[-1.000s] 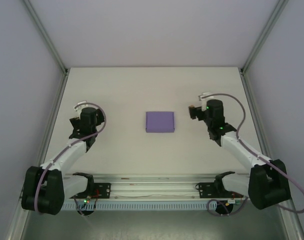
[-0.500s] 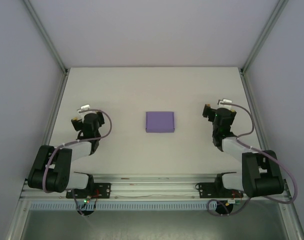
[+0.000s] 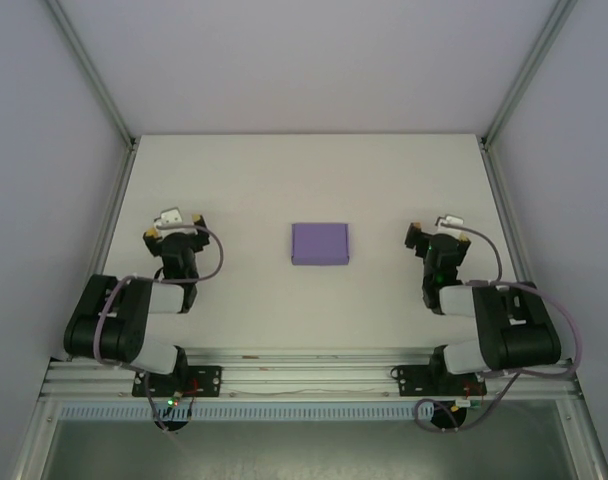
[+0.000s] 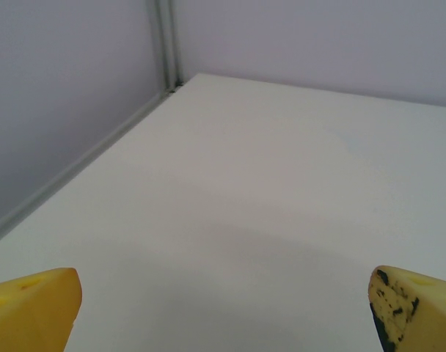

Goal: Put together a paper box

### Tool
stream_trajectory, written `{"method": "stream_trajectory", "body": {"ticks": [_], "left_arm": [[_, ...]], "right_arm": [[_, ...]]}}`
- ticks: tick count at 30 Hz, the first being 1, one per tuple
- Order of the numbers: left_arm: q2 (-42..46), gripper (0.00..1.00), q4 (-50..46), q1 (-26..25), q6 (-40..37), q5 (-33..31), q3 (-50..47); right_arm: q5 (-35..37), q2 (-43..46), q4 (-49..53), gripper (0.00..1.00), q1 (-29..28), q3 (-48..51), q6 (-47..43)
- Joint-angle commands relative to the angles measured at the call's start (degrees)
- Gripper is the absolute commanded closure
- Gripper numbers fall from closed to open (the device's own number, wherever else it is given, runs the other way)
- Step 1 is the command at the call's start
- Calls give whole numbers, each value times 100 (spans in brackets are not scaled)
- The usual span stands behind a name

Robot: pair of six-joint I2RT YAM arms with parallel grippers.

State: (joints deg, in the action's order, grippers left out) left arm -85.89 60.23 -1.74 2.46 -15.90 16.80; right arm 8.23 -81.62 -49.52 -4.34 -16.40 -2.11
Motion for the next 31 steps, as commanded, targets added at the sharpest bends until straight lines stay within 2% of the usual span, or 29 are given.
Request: {"method": "stream_trajectory", "body": {"ticks": [1, 2, 4, 5, 6, 8, 11, 31], "left_arm": [[-66, 0, 129, 144, 15, 403, -86], [75, 0, -153, 287, 215, 533, -40], [-152, 0, 333, 323, 80, 750, -110], [-121, 0, 44, 315, 55, 795, 16], [-25, 0, -347, 290, 70, 792, 140], [-123, 0, -8, 281, 19, 786, 66], [-46, 0, -289, 262, 49, 777, 139], [-65, 0, -240, 233, 0, 737, 133]], "right_arm": [[201, -497, -733, 0, 74, -205, 151], [223, -583, -819, 0, 81, -226, 141], [-47, -382, 49, 0, 253, -483, 308], [-163, -461, 261, 0, 386, -661, 438], [-273, -459, 173, 0, 433, -601, 467], [-271, -443, 222, 0, 441, -618, 449], [-277, -425, 206, 0, 442, -601, 453], [-340, -424, 215, 0, 443, -611, 415]]}}
